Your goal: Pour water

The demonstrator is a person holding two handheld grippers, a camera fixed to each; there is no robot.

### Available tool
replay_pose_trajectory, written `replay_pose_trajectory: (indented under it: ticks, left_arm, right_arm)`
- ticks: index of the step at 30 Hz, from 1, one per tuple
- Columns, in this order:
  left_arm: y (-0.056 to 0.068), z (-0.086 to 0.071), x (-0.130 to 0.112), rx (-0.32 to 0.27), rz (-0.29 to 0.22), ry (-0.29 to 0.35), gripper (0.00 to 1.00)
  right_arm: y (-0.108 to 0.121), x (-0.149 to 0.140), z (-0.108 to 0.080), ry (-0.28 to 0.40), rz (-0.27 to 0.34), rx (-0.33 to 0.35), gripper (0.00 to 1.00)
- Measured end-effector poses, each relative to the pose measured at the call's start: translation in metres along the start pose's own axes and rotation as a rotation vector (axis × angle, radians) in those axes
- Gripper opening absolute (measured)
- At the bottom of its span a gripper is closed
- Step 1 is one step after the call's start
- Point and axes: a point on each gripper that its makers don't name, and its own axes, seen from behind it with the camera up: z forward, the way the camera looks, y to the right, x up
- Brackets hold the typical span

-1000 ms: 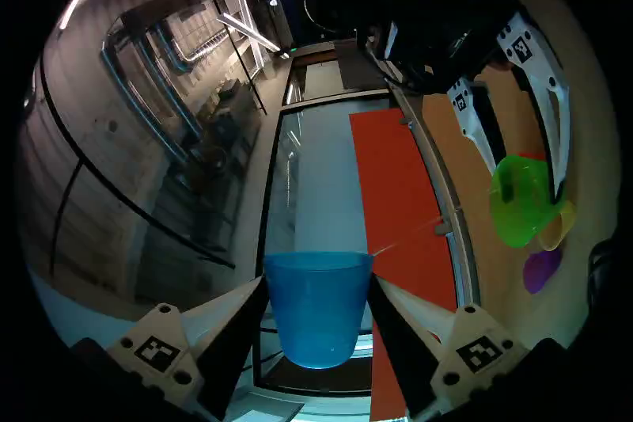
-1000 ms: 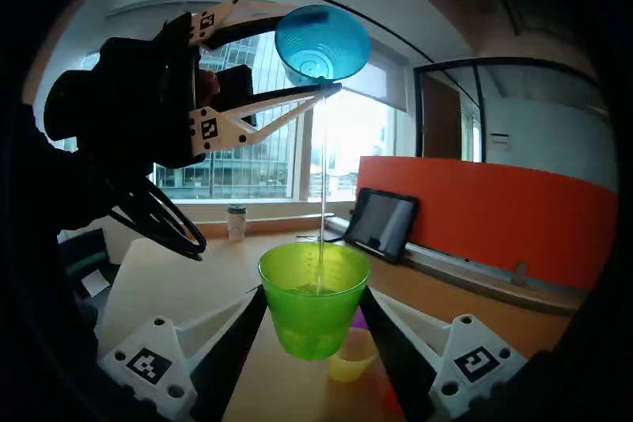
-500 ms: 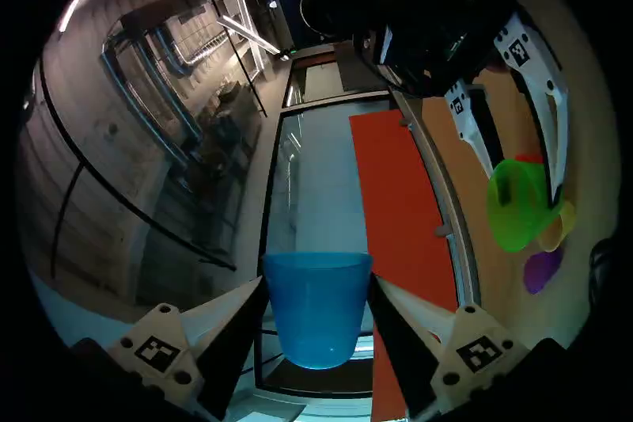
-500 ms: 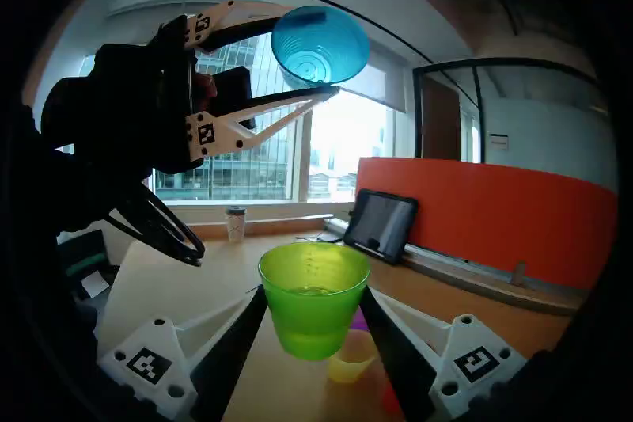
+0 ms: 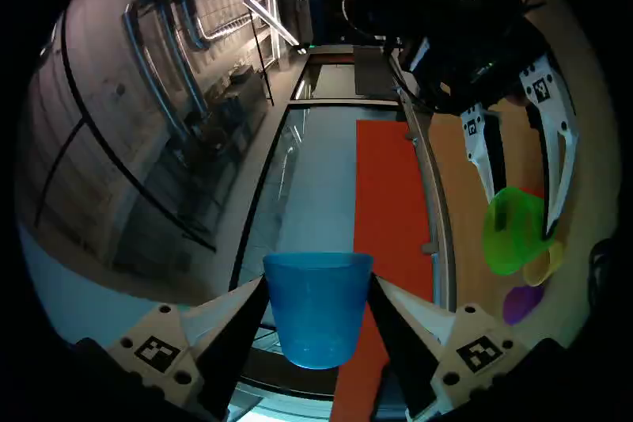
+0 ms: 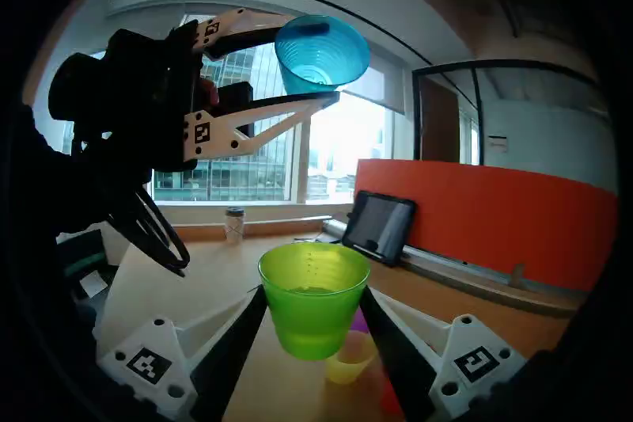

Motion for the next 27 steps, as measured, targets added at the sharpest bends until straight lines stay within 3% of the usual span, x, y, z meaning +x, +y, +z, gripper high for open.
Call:
replay_pose_trajectory:
  ticks: [12, 27]
  left_arm:
    - [0.005, 0.006, -0.025, -0.012, -0.333, -0.066, 0.85]
    - [0.010, 0.003, -0.039, -0.038, -0.677, -0.104, 0.85]
  right_arm:
    - [0.002, 0.003, -0.001, 0.009, 0.000, -0.010, 0.87]
    - [0.006, 0.005, -0.005, 0.017, -0.003, -0.019, 0.87]
